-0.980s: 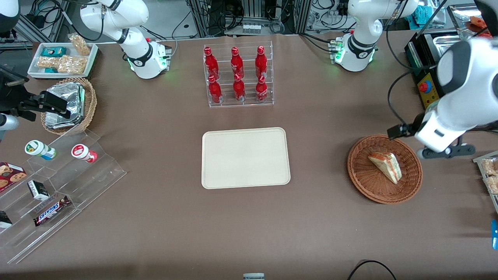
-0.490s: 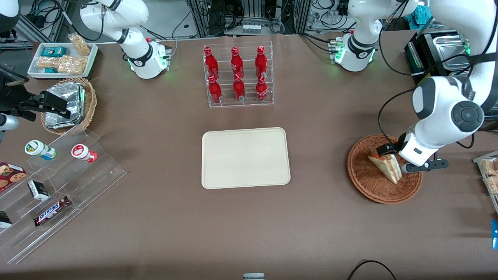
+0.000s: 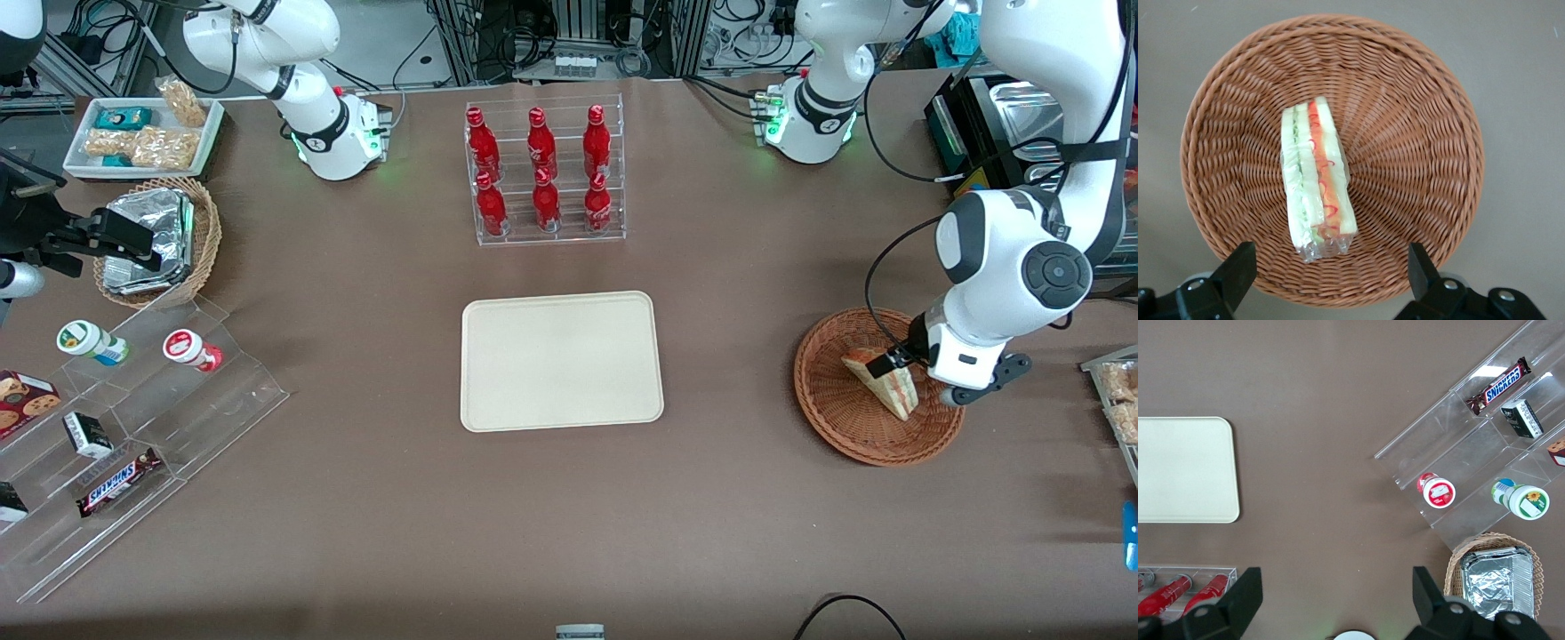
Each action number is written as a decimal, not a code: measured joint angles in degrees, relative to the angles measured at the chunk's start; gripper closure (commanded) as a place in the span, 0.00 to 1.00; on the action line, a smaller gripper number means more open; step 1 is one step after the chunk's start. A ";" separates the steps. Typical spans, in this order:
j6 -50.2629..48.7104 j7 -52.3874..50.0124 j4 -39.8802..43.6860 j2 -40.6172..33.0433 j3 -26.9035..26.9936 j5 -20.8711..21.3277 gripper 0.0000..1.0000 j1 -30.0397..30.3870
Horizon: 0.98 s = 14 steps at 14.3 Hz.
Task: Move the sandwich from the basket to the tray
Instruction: 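Lower the left gripper and close it on the wrapped sandwich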
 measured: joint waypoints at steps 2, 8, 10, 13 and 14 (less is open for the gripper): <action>1.46 -6.41 -0.01 0.22 0.40 0.00 0.00 0.02; 3.66 -11.64 -0.23 3.57 2.27 0.00 0.00 0.13; 6.53 -14.26 -0.31 6.00 2.33 0.00 0.00 0.06; 7.99 -15.95 -0.33 8.97 2.32 0.00 0.74 -0.13; 7.94 -16.34 -0.32 9.31 2.32 0.00 0.87 -0.14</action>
